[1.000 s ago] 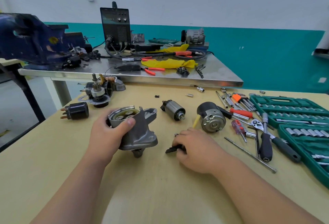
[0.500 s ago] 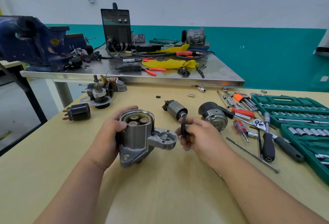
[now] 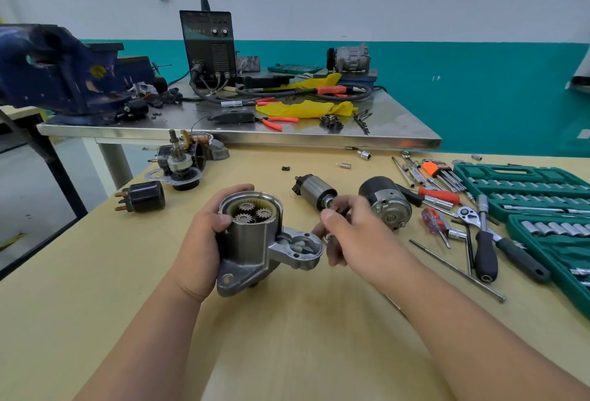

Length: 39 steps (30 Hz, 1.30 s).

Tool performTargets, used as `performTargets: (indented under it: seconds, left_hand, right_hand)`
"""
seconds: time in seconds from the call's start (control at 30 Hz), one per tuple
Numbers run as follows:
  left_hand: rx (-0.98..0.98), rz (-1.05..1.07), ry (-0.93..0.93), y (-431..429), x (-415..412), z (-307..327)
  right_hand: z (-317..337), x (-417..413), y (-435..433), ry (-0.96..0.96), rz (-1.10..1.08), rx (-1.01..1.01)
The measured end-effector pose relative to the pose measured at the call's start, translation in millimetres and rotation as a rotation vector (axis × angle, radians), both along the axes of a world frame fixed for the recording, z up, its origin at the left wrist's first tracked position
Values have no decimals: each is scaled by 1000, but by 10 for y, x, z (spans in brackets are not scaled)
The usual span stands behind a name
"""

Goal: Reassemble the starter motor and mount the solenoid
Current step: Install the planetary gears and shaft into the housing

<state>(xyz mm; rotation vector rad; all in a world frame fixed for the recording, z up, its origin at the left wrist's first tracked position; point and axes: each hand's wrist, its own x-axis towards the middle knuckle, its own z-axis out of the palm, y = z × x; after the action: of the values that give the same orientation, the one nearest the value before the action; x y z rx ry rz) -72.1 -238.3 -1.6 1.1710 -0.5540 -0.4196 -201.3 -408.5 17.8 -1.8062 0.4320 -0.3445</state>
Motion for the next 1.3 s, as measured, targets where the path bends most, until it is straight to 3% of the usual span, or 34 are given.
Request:
performTargets:
  seconds: [0.07, 0.17, 0.33, 0.4, 0.53, 0.7, 1.13, 1.23, 1.3]
  left_hand:
    - [21, 26, -50, -25, -33, 6]
    - [44, 45, -87, -54, -70, 0]
    - [4, 65, 37, -29, -15, -7]
    - [-9, 59, 86, -17, -3, -4]
    - [-15, 39, 108, -8, -14, 7]
    - [1, 35, 82, -16, -52, 27]
    - [1, 31, 102, -26, -63, 45]
    - [6, 34, 92, -31, -65, 46]
    - [5, 41, 78, -35, -74, 46]
  right_hand:
    - [43, -26, 30, -148, -34, -288]
    - [116, -37, 139, -279, 66, -471]
    - [235, 13, -261, -295, -113, -177]
    - [183, -23, -453, -134, -155, -327]
    - [-73, -53, -512, 379, 74, -901]
    - [-107, 79, -404, 529, 155, -1154]
    - [-35, 248, -429, 691, 267, -863]
    - [-9, 142, -474, 601, 303, -793]
    - [60, 53, -455, 390, 275, -594]
